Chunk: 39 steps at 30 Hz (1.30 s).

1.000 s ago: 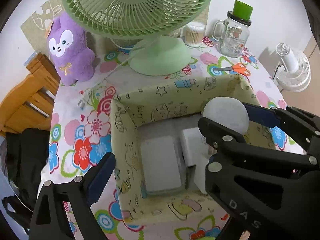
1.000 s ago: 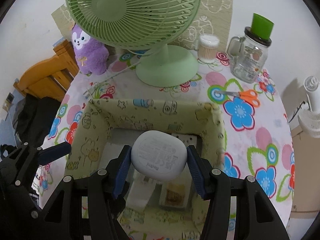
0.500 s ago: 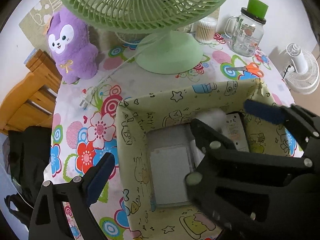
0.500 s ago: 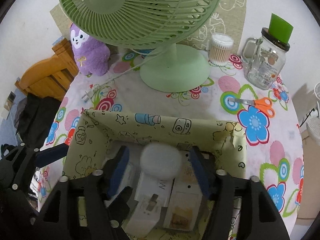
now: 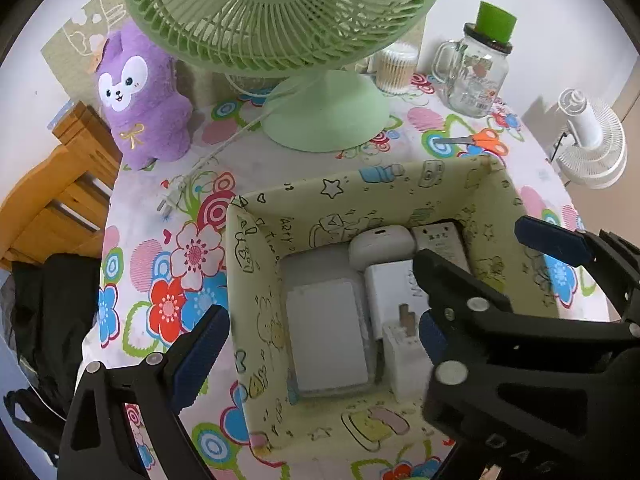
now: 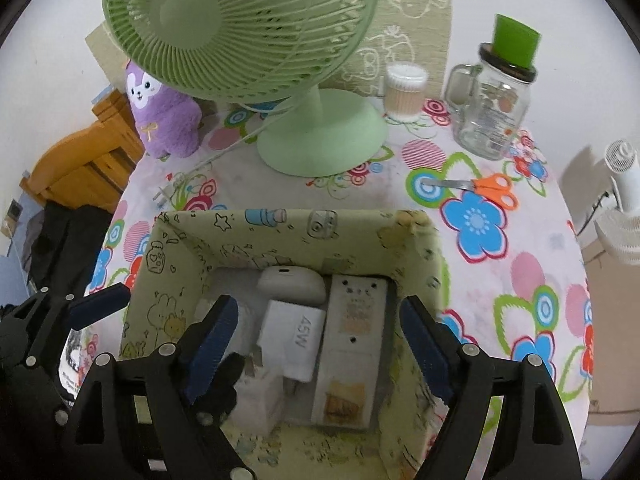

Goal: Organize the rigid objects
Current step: 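Lower both held items into the yellow box and open both tools, then withdraw both open tools from the box toward the green lid and beige case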

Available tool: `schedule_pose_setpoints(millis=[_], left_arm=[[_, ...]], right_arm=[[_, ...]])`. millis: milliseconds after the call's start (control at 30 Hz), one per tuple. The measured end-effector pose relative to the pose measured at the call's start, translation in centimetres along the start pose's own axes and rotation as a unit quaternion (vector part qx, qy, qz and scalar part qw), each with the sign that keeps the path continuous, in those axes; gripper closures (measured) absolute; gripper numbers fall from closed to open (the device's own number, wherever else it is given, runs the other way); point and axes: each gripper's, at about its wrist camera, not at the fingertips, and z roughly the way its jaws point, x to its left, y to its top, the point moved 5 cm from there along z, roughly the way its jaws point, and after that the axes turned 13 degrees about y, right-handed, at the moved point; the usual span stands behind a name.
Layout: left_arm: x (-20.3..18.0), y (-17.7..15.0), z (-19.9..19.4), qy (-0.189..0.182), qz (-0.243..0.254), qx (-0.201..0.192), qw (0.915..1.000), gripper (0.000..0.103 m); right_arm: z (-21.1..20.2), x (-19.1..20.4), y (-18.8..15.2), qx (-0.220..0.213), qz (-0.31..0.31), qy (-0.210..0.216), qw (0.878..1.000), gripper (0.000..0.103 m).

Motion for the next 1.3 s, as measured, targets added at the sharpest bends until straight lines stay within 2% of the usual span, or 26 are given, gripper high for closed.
schedule_pose_setpoints(millis=[400,733,1300], left_arm=[[0.1,-1.6,-3.0,-0.009,0.005,-0.021,0.9997,0.006],[0.8,-3.6,-5.3,-0.020,-0.012,-0.029,0.9993,0.006],[0.9,-6.8,-8.1,-0.039,-0.017,-0.036,0.9985,0.006]], right_arm=[[-3.9,0.6,-2.1,-0.023,0.013,-0.010,1.000,0.018],[-6.5,1.9,-3.9,-0.033,0.020,-0.005,0.999,0.018],[-10.5,3.0,-7.3,-0.050,0.021,-0.028,0.998,0.018]])
